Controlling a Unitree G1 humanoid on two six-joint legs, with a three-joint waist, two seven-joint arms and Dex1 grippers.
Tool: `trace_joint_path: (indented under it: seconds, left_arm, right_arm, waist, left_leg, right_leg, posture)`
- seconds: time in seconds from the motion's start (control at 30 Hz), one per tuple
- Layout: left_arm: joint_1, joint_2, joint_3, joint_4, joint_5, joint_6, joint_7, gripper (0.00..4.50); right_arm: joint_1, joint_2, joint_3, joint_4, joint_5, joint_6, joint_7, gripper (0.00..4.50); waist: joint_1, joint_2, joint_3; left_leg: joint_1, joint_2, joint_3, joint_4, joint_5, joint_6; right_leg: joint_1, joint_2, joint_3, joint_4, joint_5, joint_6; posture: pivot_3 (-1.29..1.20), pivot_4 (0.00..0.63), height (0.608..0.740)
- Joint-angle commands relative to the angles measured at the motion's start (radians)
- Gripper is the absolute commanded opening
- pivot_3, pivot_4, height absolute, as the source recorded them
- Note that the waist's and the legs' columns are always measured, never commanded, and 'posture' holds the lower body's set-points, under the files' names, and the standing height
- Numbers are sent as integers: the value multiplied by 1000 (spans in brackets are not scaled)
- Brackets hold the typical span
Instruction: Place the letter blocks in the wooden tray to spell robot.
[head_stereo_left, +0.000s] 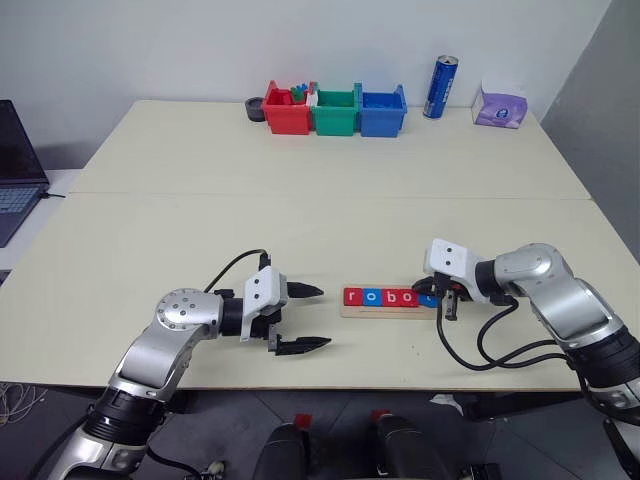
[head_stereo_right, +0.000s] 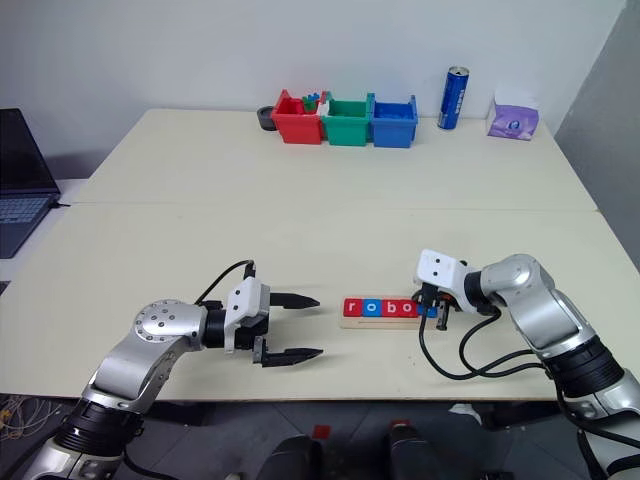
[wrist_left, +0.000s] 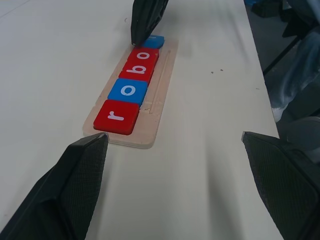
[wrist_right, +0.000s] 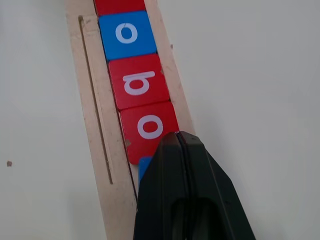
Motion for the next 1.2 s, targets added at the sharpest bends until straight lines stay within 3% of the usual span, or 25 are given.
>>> trace_joint_path:
  seconds: [0.03,0.33,0.5,0.63,1.2]
  left_arm:
    - [-2,2,17,-21,-8,-19,0,4500]
    - [4,3,18,-11,-7,-34,-4,4500]
    - [19,9,25,-9,-8,-42,-4,4500]
    - [28,14,32,-8,-7,-39,-2,4500]
    - [38,26,49,-11,-6,-33,7,4500]
  right_arm:
    - [-18,-18,-14,-17,-7,-16,17,19]
    - [-26,-11,-90,-92,72,60,29,19]
    - [61,-158,-110,-131,35,14,58,19]
    - [102,-199,-101,-119,3,-24,41,19]
    - [45,-101,-35,-27,-52,-87,58,19]
  waist:
    - [0,0,0]
    - [0,0,0]
    - [5,0,0]
    - [2,0,0]
    - [-1,0,0]
  left_leg:
    - [0,0,0,0,0,0]
    - [0,0,0,0,0,0]
    - [0,0,0,0,0,0]
    - [0,0,0,0,0,0]
    - [1,0,0,0,0,0]
  right_leg:
    - [0,0,0,0,0,0]
    - [0,0,0,0,0,0]
    - [0,-1,-1,-1,0,-1]
    - [0,-1,0,0,-1,1]
    - [0,-1,1,0,0,0]
  posture:
    - [0,150,740]
    - [0,150,740]
    - [0,150,740]
    - [0,150,740]
    - [0,150,740]
